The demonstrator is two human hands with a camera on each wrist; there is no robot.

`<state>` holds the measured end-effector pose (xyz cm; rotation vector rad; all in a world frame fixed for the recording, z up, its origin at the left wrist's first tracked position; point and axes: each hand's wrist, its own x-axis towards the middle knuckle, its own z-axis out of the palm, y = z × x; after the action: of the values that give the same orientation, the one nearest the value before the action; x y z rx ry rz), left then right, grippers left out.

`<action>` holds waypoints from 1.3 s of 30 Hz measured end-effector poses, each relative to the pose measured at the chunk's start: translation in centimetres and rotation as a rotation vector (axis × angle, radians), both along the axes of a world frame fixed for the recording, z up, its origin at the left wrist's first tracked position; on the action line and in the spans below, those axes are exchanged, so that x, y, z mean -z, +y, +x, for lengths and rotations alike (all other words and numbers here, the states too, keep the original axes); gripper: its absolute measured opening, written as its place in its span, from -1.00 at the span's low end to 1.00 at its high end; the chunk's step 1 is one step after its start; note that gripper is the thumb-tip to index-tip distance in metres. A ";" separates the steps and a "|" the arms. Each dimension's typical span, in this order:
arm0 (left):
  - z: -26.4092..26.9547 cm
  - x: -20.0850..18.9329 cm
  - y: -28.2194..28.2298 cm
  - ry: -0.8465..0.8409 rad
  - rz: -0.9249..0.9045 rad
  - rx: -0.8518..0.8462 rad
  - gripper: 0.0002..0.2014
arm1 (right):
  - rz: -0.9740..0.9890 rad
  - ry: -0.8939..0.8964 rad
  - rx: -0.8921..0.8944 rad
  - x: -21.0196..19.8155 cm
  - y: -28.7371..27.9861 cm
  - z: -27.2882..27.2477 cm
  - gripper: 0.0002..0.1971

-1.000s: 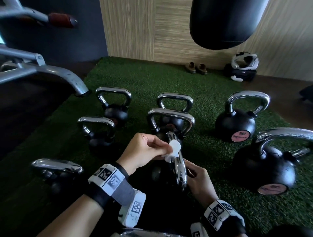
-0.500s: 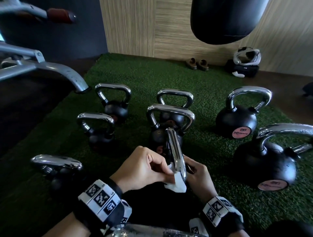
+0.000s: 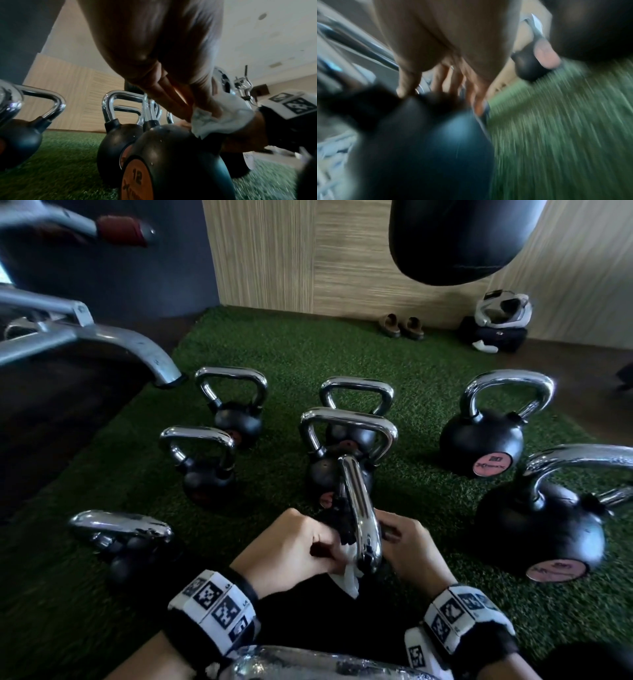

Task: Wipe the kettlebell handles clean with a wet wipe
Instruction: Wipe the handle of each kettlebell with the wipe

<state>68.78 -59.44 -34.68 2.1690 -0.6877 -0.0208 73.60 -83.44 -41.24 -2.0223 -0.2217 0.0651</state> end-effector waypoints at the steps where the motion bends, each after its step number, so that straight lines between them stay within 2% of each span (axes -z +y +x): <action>1: 0.2 -0.3 0.2 0.012 -0.021 -0.020 -0.93 | -0.024 -0.026 0.023 -1.1 -0.2 0.0 -0.71; 3: 0.8 -1.2 0.7 0.015 -0.090 -0.085 -0.93 | -0.013 -0.124 0.082 -3.9 -0.7 -0.3 -0.83; 5: 1.4 -2.2 1.2 0.029 -0.207 -0.159 -0.90 | 0.065 -0.247 0.084 -7.1 -0.8 -1.2 -0.83; 7: 1.8 -3.6 1.4 0.044 -0.288 -0.176 -0.85 | 0.140 -0.321 -0.013 -10.3 -0.5 -2.1 -0.74; 10: 2.1 -5.7 1.2 0.056 -0.394 -0.139 -0.87 | 0.123 -0.301 -0.143 -13.0 0.8 -2.9 -0.58; 12: 2.4 -6.6 1.1 0.058 -0.463 -0.149 -0.87 | 0.151 -0.281 -0.163 -13.7 1.7 -2.8 -0.55; 15: 2.6 -7.3 0.8 0.068 -0.529 -0.154 -0.66 | 0.219 -0.273 -0.112 -13.9 2.7 -2.5 -0.55; 19: 2.1 -8.1 0.2 0.155 -0.597 -0.119 -0.64 | 0.374 -0.200 -0.062 -13.3 3.1 -2.1 -0.46; 22: 1.8 -8.4 -0.1 0.261 -0.666 -0.059 -0.61 | 0.401 -0.202 -0.014 -13.1 3.0 -1.9 -0.58; 24: 2.0 -8.0 -0.1 0.348 -0.732 -0.086 -0.59 | 0.390 -0.203 0.024 -13.2 2.9 -1.7 -0.70; 26: 2.6 -6.8 0.2 0.326 -0.597 -0.214 -0.56 | 0.385 -0.192 0.072 -12.8 2.2 -1.2 -0.75; 28: 3.3 -4.7 1.0 0.254 -0.191 -0.366 -0.47 | 0.355 -0.202 0.127 -11.9 1.2 -0.3 -0.75; 30: 3.7 -2.8 1.2 0.318 0.215 -0.347 -0.26 | 0.304 -0.217 0.181 -10.7 0.1 0.3 -0.73; 31: 3.7 -1.8 0.9 0.370 0.337 -0.279 -0.12 | 0.282 -0.214 0.210 -10.0 -0.2 0.5 -0.73; 33: 3.5 -0.1 -0.2 0.412 0.487 -0.113 0.19 | 0.250 -0.189 0.257 -8.6 -0.7 0.9 -0.72; 35: 3.0 1.2 -1.6 0.358 0.593 -0.055 0.50 | 0.240 -0.147 0.291 -7.1 -0.8 1.2 -0.67; 37: 2.5 2.3 -2.8 0.260 0.631 -0.142 0.65 | 0.230 -0.104 0.298 -5.8 -0.8 1.6 -0.56; 39: 2.2 3.6 -3.9 0.179 0.588 -0.232 0.71 | 0.220 -0.063 0.304 -4.8 -0.7 2.2 -0.52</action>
<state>71.02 -63.38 -38.26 2.7545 -0.3453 -0.3274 75.81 -84.13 -36.45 -1.8188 0.0402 -0.2064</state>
